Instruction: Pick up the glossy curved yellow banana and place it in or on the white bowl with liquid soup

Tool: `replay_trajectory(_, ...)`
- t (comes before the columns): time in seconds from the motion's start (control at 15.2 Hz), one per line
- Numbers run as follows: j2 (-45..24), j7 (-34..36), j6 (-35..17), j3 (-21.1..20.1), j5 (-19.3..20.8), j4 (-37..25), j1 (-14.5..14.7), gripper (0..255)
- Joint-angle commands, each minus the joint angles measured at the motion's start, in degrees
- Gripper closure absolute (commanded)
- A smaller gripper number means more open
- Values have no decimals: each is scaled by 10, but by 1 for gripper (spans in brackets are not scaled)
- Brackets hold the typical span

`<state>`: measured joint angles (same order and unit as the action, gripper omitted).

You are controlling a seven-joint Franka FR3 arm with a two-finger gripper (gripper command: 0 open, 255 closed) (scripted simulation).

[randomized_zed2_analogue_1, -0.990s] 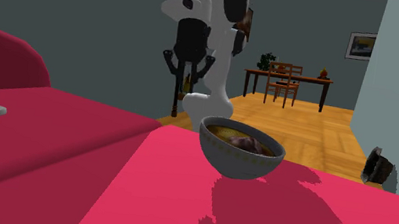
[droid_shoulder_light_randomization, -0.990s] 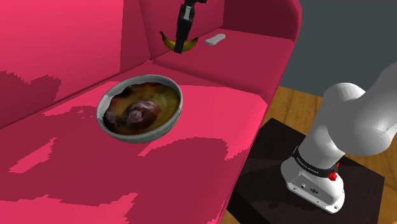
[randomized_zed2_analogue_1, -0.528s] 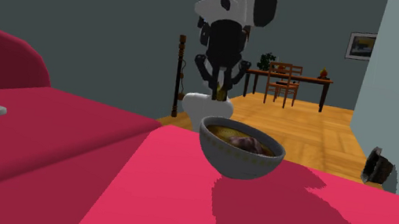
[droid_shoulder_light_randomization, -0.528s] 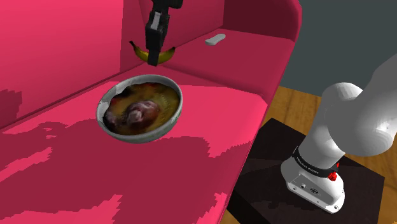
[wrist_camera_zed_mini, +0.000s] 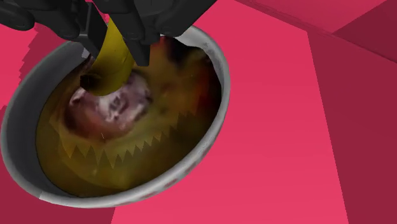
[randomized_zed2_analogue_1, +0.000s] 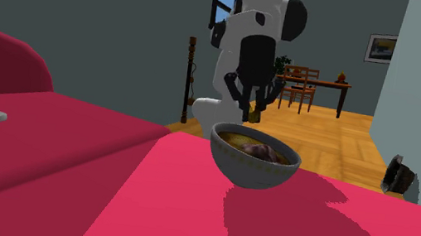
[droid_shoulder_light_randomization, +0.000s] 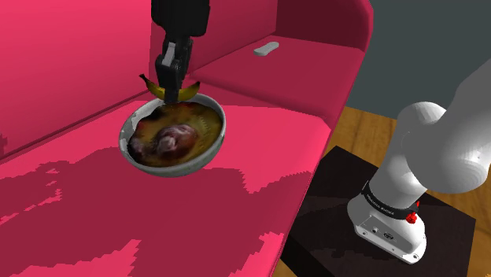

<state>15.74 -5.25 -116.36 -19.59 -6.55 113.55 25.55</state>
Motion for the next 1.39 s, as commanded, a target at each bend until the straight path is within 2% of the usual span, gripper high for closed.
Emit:
replay_trajectory(0.0, 1, 0, -15, -1, -1, 16, 1, 255)
replay_trajectory(0.33, 1, -1, -54, -3, -3, 55, 2, 255)
replay_trajectory(0.79, 1, -1, -54, -3, -3, 55, 2, 255)
replay_trajectory(0.86, 1, -1, -55, -3, -3, 55, 2, 0)
replay_trajectory(1.19, 1, -1, -54, -3, -3, 55, 2, 0)
replay_trajectory(1.32, 16, -4, -17, 2, -6, 32, 2, 0)
